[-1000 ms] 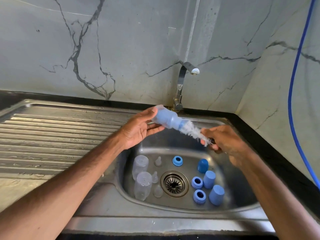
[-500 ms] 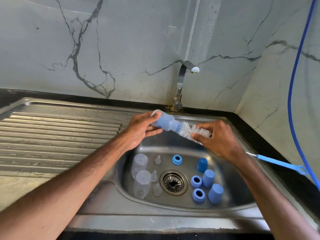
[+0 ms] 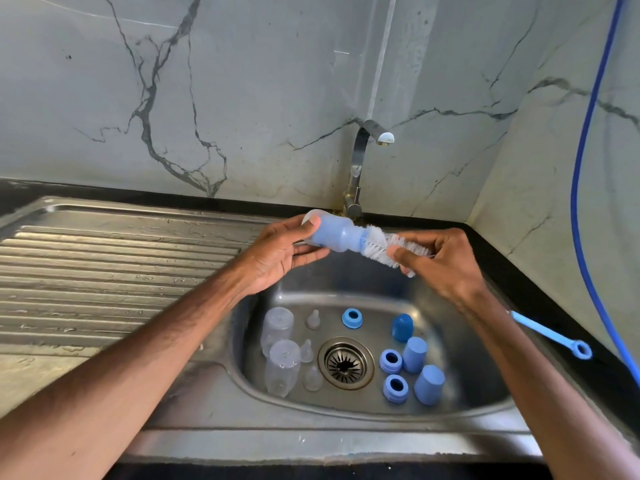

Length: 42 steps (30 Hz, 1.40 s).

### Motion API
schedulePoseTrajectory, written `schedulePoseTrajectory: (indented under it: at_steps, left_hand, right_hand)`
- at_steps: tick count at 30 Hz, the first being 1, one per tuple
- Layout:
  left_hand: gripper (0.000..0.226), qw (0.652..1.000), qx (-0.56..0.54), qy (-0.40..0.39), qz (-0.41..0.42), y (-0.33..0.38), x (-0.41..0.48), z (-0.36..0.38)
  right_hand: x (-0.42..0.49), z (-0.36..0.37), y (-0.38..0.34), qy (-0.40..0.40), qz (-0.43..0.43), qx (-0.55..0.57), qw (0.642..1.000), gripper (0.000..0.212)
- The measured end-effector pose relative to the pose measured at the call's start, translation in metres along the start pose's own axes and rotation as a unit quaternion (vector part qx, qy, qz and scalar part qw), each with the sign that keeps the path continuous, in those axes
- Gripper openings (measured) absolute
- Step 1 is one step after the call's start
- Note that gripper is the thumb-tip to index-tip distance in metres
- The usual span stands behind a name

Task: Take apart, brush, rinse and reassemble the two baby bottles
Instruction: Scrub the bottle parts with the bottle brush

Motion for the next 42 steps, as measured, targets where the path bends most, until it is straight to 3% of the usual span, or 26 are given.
schedulePoseTrajectory:
  at_steps: [2, 4, 7, 10, 13, 15, 18, 20, 22, 24, 25, 28, 30, 32, 34, 36, 40, 42]
  left_hand:
    - [0.041, 1.0, 0.018, -0.007, 0.012, 0.001, 0.0, 0.004]
    - [0.042, 0.999, 0.031, 0.029, 0.029, 0.002, 0.0, -0.002]
    - [0.046, 0.996, 0.013, 0.075, 0.037, 0.005, 0.001, -0.021]
    - [0.047, 0.999, -0.029, 0.032, 0.02, 0.005, 0.003, -0.015]
    - [0.041, 0.999, 0.022, 0.002, 0.028, 0.0, 0.006, -0.003]
    - [0.04, 0.998, 0.044, 0.033, 0.041, -0.001, 0.006, -0.006]
    - [0.048, 0.995, 0.007, 0.085, 0.045, 0.002, 0.003, -0.019]
    - [0.053, 0.998, 0.0, 0.053, 0.029, 0.003, 0.002, -0.015]
    - [0.052, 0.999, 0.034, 0.009, 0.011, -0.003, 0.0, -0.002]
    - [0.052, 0.998, 0.057, -0.007, 0.005, -0.008, 0.0, 0.004]
    - [0.054, 0.999, 0.051, -0.01, 0.002, -0.009, -0.001, 0.005]
    - [0.061, 0.999, -0.006, -0.046, 0.004, -0.001, -0.001, 0.0]
    - [0.063, 0.997, -0.019, -0.073, 0.019, 0.008, -0.002, 0.001]
    - [0.062, 0.997, -0.001, -0.072, 0.038, 0.008, -0.002, 0.004]
    - [0.054, 0.998, 0.042, -0.022, 0.043, 0.003, -0.001, 0.001]
    - [0.045, 0.994, 0.096, 0.039, 0.029, -0.001, -0.002, -0.006]
    - [0.072, 0.972, 0.228, 0.031, -0.047, -0.012, -0.004, -0.009]
    - [0.074, 0.964, 0.259, 0.024, -0.047, -0.016, -0.002, -0.009]
  right_hand:
    - [-0.001, 0.002, 0.004, 0.007, 0.006, -0.074, 0.997, 0.027]
    - [-0.003, 0.012, 0.004, -0.057, -0.009, -0.141, 0.988, 0.026]
    - [-0.001, 0.009, -0.004, -0.131, -0.02, -0.089, 0.987, 0.016]
    - [0.005, -0.01, -0.005, -0.059, -0.002, 0.016, 0.998, 0.017]
    - [0.001, -0.012, 0.002, 0.014, 0.006, -0.089, 0.996, 0.024]
    - [-0.004, 0.001, -0.002, -0.032, -0.017, -0.169, 0.985, 0.022]
    - [-0.002, 0.005, -0.014, -0.064, -0.059, -0.128, 0.988, 0.019]
    - [0.002, -0.006, -0.011, -0.015, -0.034, -0.05, 0.998, 0.022]
    - [0.001, -0.01, -0.003, 0.015, -0.018, -0.082, 0.996, 0.025]
    - [-0.002, 0.004, 0.006, -0.044, -0.014, -0.19, 0.981, 0.024]
    - [-0.003, 0.01, 0.01, -0.08, -0.009, -0.19, 0.978, 0.02]
    - [-0.001, 0.012, 0.013, -0.149, 0.035, -0.014, 0.988, 0.003]
    - [0.001, 0.004, 0.019, -0.123, 0.084, 0.064, 0.987, 0.006]
    - [0.003, 0.0, 0.019, -0.08, 0.055, -0.002, 0.995, 0.009]
    - [0.0, 0.007, 0.009, -0.074, -0.014, -0.131, 0.989, 0.018]
    - [-0.003, 0.01, -0.002, -0.072, -0.051, -0.152, 0.984, 0.021]
    - [-0.005, 0.001, -0.015, -0.022, -0.095, -0.177, 0.979, 0.022]
    - [-0.006, 0.002, -0.017, -0.017, -0.112, -0.213, 0.97, 0.023]
Point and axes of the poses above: each hand's wrist, its own x-axis towards the middle knuckle, its own z-axis out of the palm, y = z × x, the point moved 7 cm from there along x, towards the middle knuckle, and after that the axes turned 4 degrees about y, right-handed, at the moved point
